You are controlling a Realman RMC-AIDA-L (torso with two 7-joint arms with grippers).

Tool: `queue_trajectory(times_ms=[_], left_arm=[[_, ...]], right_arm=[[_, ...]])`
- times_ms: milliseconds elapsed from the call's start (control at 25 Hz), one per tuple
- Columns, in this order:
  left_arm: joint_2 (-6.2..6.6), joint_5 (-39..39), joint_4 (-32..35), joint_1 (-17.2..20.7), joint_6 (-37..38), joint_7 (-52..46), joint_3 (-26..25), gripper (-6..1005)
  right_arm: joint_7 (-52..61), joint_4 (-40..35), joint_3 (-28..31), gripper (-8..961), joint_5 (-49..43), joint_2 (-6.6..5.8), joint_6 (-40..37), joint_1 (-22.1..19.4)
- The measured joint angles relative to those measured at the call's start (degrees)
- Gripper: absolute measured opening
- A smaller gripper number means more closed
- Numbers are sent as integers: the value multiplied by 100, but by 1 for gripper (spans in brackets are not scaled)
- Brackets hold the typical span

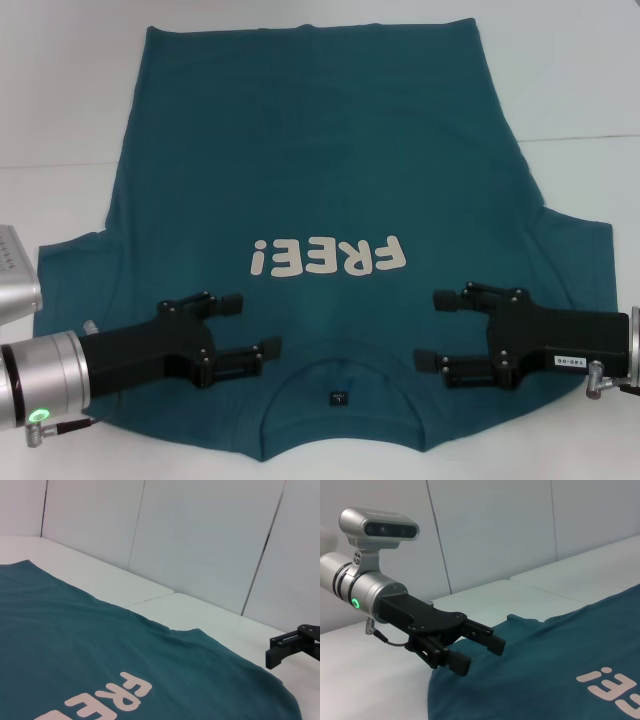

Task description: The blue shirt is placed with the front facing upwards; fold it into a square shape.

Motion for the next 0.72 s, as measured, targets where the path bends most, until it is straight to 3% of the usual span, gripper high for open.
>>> queue_trajectory(times_ms=[520, 720], left_arm=[[0, 5, 5, 48, 32, -5, -54, 873], [14, 3, 307, 182, -38, -437, -798, 874]], right_arm=[[0, 11, 2, 941, -19, 0, 7, 4], [0, 54, 1, 942, -5, 1, -19, 0]])
